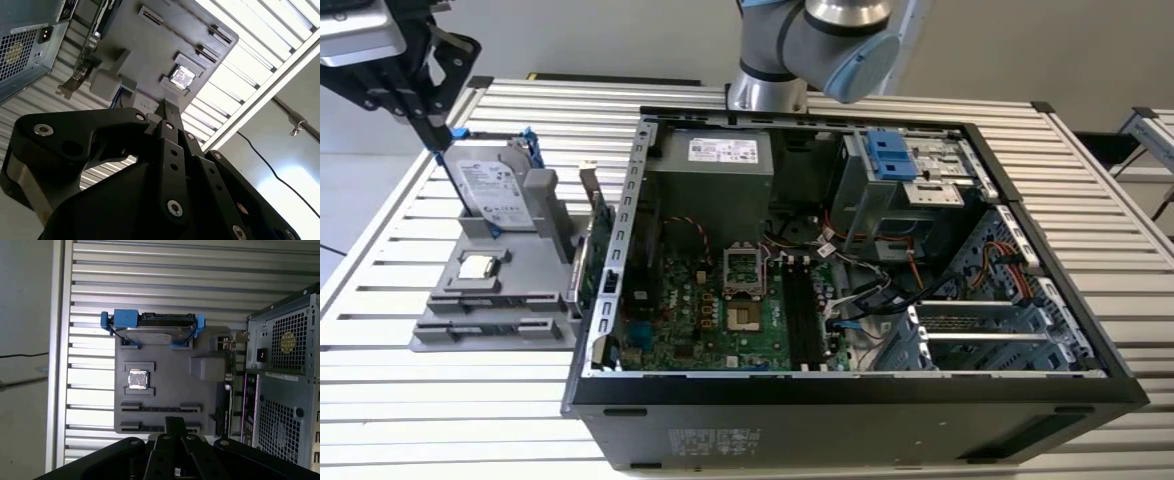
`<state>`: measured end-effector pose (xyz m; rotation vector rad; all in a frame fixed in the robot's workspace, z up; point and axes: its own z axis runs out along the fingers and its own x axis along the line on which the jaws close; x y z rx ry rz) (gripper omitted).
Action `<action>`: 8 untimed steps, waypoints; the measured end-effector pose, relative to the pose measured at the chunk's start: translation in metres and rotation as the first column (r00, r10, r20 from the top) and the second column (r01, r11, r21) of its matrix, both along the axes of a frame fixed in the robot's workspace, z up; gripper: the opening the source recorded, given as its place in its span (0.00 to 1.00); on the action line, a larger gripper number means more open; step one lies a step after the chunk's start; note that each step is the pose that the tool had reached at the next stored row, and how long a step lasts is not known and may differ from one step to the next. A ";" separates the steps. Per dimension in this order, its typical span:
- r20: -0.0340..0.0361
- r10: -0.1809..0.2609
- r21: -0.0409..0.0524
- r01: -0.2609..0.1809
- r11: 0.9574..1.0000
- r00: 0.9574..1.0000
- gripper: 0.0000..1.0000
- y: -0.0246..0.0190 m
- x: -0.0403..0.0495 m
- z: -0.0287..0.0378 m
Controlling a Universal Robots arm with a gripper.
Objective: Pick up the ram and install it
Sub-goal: 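Reach for the ram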
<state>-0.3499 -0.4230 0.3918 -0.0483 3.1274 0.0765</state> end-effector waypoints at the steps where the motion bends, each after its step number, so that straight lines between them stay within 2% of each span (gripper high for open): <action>1: 0.000 0.000 0.000 0.000 1.000 1.000 0.00 -0.0010 0.0000 0.0000; 8: 0.000 0.000 0.000 0.000 1.000 1.000 0.00 -0.0075 0.0000 0.0000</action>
